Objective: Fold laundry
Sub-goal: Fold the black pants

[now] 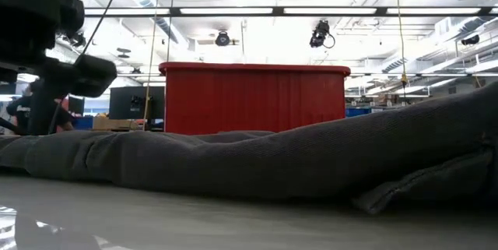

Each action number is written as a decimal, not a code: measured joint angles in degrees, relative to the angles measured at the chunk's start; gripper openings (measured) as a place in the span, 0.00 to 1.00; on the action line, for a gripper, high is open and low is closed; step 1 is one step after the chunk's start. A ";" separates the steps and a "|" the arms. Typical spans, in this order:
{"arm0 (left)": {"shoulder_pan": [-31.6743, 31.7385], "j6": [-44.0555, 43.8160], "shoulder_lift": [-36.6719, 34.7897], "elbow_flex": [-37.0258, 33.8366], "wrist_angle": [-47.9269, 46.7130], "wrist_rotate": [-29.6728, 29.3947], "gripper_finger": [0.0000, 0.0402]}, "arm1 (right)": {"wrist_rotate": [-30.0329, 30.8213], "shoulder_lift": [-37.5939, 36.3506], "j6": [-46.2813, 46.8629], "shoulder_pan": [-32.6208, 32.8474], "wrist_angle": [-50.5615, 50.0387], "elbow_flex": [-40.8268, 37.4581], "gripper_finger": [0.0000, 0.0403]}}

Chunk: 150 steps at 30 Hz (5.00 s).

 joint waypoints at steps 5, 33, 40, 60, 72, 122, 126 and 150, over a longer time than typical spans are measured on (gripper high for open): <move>0.00 -0.29 -0.02 -2.56 1.46 0.13 0.36 | -2.09 3.14 -0.27 0.16 0.09 -0.02 0.52; 12.45 11.38 -0.18 37.26 -22.58 -6.62 0.02 | -4.33 -18.34 18.07 2.72 -9.23 -0.07 0.03; 25.88 18.36 1.75 37.43 -12.39 -6.77 0.02 | -2.95 -19.17 36.17 4.30 -29.23 -0.07 0.02; 45.53 28.27 36.48 37.43 28.53 -2.61 0.09 | -9.92 -20.34 53.33 -0.93 -32.39 -27.78 0.05; 49.50 17.35 40.95 37.40 26.93 -10.99 0.45 | -14.10 -20.42 44.45 -9.30 -28.20 -35.21 0.36; 38.65 18.99 11.80 25.52 -11.79 11.20 0.45 | 4.34 -31.66 2.00 -14.81 9.78 -33.41 0.39; 39.97 19.28 16.96 25.52 -3.14 11.15 0.45 | 4.60 -31.89 6.05 -16.13 -1.41 -33.42 0.39; 44.70 23.75 27.63 27.70 -3.32 8.24 0.02 | -5.12 -36.16 9.92 -14.89 11.84 -50.73 0.39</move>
